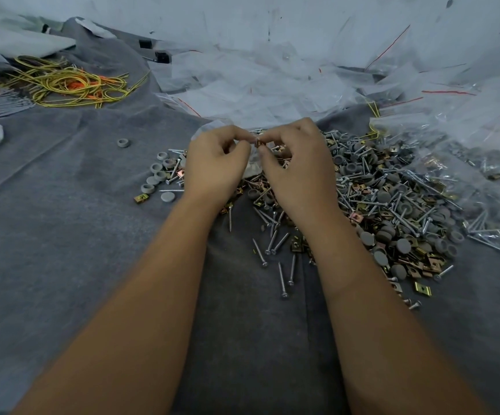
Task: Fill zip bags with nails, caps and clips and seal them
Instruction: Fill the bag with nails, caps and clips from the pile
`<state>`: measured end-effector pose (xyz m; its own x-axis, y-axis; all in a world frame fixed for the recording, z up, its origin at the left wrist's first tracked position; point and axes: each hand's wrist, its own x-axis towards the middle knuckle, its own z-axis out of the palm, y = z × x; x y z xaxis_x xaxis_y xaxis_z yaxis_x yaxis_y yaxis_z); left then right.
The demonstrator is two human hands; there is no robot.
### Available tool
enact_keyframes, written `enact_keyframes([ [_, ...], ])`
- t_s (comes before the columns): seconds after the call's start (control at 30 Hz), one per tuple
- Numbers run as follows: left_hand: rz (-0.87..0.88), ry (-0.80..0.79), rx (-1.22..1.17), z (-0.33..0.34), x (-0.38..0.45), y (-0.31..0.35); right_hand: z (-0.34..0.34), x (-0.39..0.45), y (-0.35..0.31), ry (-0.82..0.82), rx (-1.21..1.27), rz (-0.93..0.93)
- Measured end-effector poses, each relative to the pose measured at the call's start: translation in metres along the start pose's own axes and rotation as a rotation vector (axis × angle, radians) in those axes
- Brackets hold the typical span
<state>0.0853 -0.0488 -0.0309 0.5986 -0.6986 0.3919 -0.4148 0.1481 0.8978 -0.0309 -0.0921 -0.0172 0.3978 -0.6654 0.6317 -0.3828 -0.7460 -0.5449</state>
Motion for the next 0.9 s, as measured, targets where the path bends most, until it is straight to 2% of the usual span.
enact_keyframes([
  [0.2, -0.065, 0.074, -0.072, -0.0018, 0.0043, -0.001, -0.0001, 0.0002, 0.0043, -0.007, -0.029, -0.002],
  [0.3, -0.095, 0.164, -0.113, -0.0033, 0.0062, -0.0027, -0.0009, 0.0002, 0.0025, -0.023, -0.017, 0.012],
  [0.5, -0.119, 0.342, -0.194, -0.0068, 0.0081, -0.0011, 0.003, -0.0044, -0.0052, -0.312, -0.103, -0.062],
  [0.67, -0.129, 0.351, -0.206, -0.0079, 0.0088, -0.0002, 0.005, -0.0077, -0.0037, -0.508, -0.358, -0.136],
  [0.77, -0.133, 0.346, -0.21, -0.0077, 0.0086, -0.0004, 0.0035, -0.0072, -0.003, -0.528, -0.385, -0.138],
  [0.9, -0.132, 0.344, -0.213, -0.0074, 0.0085, -0.0006, 0.0036, -0.0065, -0.0036, -0.461, -0.394, -0.178],
])
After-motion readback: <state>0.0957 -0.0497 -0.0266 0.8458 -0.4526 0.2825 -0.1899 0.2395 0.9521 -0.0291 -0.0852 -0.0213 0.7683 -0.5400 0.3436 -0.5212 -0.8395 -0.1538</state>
